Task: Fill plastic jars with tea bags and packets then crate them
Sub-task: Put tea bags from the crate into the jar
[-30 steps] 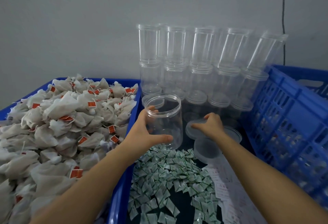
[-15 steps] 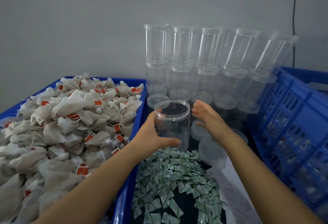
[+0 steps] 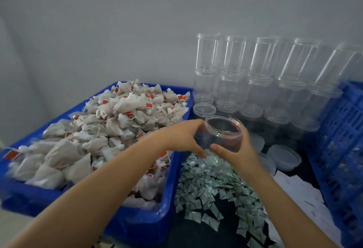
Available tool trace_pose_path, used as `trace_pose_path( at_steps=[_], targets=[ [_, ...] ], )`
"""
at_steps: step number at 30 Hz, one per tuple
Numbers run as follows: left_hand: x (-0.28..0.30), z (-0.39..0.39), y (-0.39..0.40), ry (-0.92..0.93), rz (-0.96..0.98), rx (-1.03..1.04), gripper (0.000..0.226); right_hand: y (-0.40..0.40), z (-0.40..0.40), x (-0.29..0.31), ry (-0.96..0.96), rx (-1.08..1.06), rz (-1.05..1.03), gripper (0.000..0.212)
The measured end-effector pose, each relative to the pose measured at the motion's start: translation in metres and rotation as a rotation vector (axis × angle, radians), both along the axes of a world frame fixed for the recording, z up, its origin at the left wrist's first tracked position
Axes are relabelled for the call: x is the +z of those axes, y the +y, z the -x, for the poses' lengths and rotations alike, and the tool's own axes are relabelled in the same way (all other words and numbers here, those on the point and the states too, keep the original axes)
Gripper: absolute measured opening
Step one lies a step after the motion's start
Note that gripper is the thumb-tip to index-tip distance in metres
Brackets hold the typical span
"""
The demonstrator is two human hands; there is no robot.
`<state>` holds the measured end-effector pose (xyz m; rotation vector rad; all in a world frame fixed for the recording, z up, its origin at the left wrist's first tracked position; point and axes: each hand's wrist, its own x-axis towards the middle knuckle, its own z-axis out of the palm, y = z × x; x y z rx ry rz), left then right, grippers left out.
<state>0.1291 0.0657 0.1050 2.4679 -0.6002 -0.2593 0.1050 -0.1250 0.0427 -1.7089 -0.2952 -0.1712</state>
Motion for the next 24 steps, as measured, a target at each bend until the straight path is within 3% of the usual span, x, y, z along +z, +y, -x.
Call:
trace_pose_path(
  at_steps=[4,8,10,13,16,19,24],
  targets=[
    [-0.003,-0.007,0.029,-0.129,-0.127,0.217,0.059,0.013,0.015,-0.018,0.066,0.046,0.046,0.097],
    [-0.023,-0.013,0.055,-0.481,-0.402,0.510,0.053,0.025,0.025,-0.040,0.079,0.073,0.157,0.087],
    [-0.028,-0.017,0.070,-0.590,-0.447,0.622,0.059,0.029,0.027,-0.047,0.085,0.079,0.175,0.093],
    [-0.025,-0.028,0.094,-0.615,-0.460,0.752,0.063,0.033,0.028,-0.058,0.129,0.102,0.172,0.110],
    [-0.021,-0.040,0.115,-0.519,-0.482,0.827,0.062,0.033,0.029,-0.066,0.147,0.101,0.152,0.121],
    [-0.025,-0.047,0.127,-0.407,-0.495,0.844,0.061,0.035,0.030,-0.070,0.139,0.088,0.125,0.109],
    [-0.033,-0.045,0.126,-0.585,-0.489,0.827,0.051,0.035,0.031,-0.073,0.131,0.095,0.153,0.102]
  ],
)
